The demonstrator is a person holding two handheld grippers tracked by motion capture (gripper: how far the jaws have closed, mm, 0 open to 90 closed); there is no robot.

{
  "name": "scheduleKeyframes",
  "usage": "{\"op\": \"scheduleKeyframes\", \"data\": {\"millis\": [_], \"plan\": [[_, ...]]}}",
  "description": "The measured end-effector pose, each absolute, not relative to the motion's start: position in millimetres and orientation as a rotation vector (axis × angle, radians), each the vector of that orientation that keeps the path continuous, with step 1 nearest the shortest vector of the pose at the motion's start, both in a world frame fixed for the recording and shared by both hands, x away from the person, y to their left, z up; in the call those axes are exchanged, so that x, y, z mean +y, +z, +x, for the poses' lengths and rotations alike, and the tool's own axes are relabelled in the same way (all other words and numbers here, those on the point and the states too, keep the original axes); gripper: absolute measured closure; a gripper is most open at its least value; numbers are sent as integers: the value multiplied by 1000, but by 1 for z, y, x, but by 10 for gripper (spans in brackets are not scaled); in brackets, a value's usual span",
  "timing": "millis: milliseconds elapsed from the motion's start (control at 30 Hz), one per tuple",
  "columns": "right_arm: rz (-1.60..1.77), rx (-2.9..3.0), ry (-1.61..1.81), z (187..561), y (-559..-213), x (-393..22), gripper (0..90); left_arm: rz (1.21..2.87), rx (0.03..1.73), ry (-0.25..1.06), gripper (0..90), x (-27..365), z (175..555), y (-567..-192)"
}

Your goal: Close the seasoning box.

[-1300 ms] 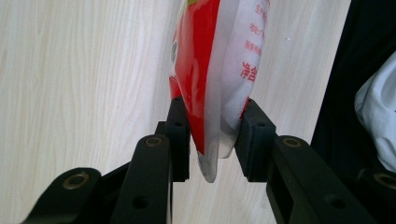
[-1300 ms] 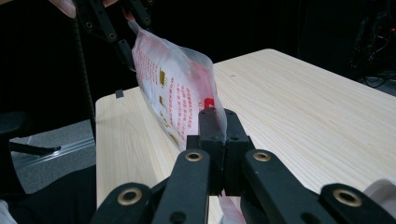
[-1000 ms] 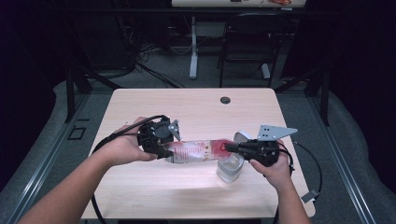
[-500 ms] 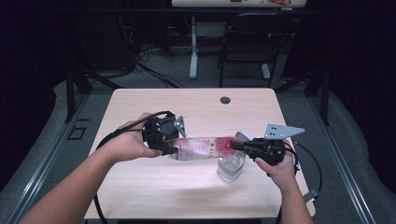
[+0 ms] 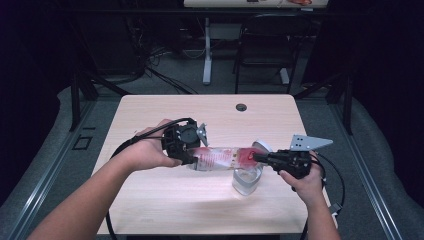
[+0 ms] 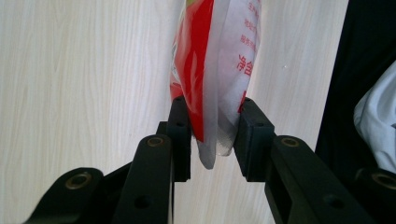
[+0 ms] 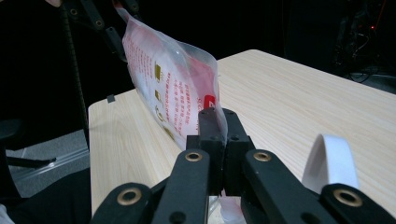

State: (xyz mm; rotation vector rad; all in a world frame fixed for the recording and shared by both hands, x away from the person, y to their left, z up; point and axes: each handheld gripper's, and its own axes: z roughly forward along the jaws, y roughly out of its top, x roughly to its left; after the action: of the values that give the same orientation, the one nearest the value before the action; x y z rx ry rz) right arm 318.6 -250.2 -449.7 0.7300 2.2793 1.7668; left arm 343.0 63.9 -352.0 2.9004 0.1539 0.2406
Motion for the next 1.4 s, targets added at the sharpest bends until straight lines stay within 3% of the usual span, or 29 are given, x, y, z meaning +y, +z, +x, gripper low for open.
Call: {"op": "scheduleKeyframes", "data": {"millis": [1400], "plan": [[779, 2243, 1801, 317, -462, -260, 900, 2895, 121, 252, 720, 53, 344, -341]]}}
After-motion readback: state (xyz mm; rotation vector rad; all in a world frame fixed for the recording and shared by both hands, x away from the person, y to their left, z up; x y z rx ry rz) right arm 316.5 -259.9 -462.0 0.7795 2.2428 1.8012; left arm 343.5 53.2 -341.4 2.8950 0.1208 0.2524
